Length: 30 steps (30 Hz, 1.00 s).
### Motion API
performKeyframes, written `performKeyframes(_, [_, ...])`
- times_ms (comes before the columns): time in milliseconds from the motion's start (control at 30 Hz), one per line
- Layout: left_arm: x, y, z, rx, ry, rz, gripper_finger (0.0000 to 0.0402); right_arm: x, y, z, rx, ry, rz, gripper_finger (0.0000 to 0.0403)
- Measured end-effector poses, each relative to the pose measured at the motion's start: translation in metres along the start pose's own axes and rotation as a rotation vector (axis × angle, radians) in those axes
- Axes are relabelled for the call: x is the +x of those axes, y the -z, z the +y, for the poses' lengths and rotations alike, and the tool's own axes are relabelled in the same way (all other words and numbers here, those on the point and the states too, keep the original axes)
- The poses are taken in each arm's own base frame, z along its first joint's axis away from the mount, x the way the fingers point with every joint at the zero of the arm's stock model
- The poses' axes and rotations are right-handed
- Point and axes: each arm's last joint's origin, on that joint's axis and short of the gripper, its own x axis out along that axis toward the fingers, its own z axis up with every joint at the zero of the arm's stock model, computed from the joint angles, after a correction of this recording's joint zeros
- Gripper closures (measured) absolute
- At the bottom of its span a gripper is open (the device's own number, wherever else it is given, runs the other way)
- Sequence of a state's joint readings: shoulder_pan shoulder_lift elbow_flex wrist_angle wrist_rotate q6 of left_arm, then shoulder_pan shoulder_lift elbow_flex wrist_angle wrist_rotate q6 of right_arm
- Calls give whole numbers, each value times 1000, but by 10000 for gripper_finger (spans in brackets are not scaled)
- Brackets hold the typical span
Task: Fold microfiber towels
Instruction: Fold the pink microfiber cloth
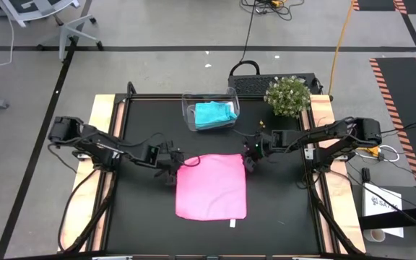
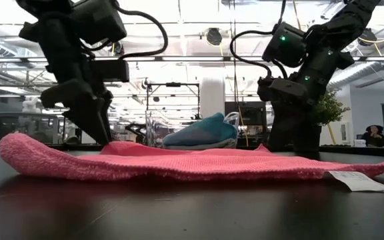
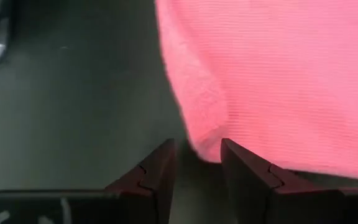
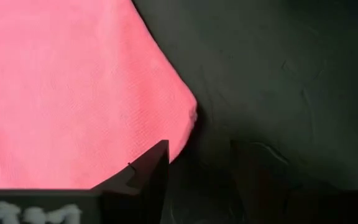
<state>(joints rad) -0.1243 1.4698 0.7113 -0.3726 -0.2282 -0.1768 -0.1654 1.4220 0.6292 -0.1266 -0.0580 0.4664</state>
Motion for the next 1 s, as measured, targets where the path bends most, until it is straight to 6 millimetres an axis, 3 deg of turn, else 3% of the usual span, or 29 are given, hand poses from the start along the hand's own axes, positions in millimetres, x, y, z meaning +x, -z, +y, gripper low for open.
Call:
performKeyframes(367, [24, 1, -1, -34, 17, 39, 270, 1, 0, -5, 21, 21, 18, 238])
performKeyframes(700, [27, -3, -1, -65, 39, 12, 270, 16, -9, 1, 81, -147, -17, 238])
performKeyframes(1000, [28, -3, 2, -79, 45, 14, 270, 22, -7, -1, 76, -126, 2, 240])
